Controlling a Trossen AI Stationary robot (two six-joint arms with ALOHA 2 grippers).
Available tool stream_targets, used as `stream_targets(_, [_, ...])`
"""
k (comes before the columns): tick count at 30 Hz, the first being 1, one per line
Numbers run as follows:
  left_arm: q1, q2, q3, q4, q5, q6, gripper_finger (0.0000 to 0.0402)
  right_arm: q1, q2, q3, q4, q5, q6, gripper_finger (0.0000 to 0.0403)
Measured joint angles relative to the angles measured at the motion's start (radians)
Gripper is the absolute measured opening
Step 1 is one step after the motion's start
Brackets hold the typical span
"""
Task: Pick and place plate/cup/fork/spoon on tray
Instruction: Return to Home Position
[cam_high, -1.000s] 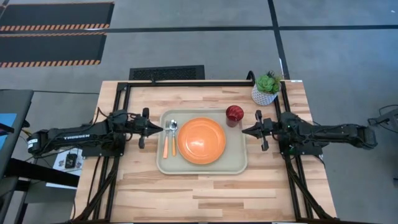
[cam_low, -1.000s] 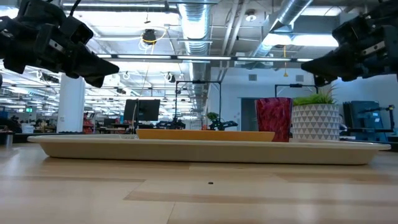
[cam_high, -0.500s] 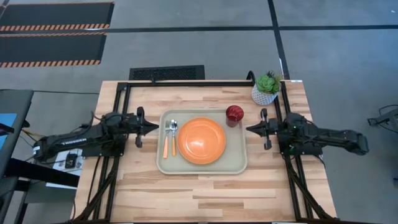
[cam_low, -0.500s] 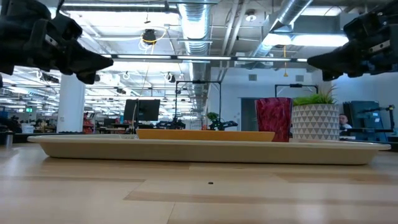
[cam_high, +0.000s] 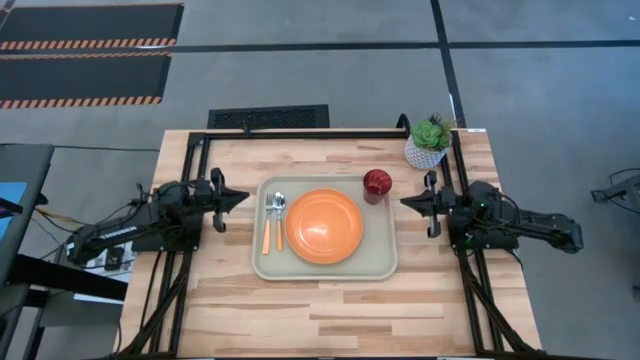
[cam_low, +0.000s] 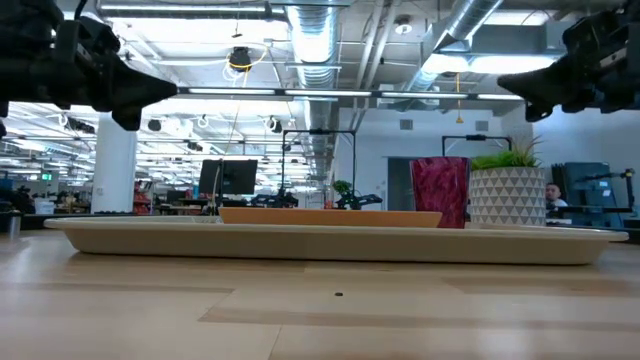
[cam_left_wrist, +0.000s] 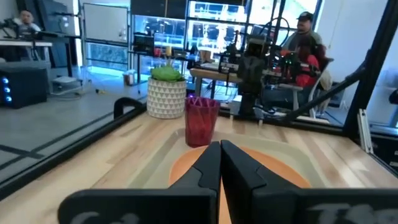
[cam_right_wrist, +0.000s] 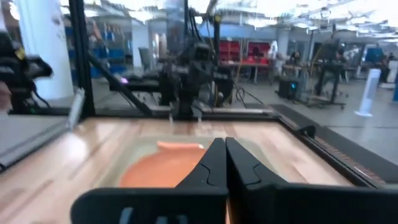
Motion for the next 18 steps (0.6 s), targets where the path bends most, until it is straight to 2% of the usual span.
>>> stream_targets(4, [0.0,0.001,0.0,-0.002,-0.028,0.005,0.0,0.022,0.001,0.0,0.026,0.026,0.029,0.0006])
stream_targets(8, [0.0,0.001,-0.001,-0.004,-0.044,-0.028,0.0,0.058,0.001,0.0,0.032,0.176,0.047,0.0006])
stream_targets(10, [0.0,0.001,-0.001,-0.004,-0.044,-0.05,0.0,0.07,0.001,0.0,0.029,0.217,0.055,0.0009])
stream_targets(14, [0.0,0.004,-0.001,-0.004,-0.044,-0.064,0.0,0.077,0.001,0.0,-0.02,0.218,0.058,0.0022])
stream_targets(18, [0.0,0.004,-0.001,-0.004,-0.045,-0.057,0.0,0.076,0.001,-0.001,-0.058,0.215,0.156,0.0036])
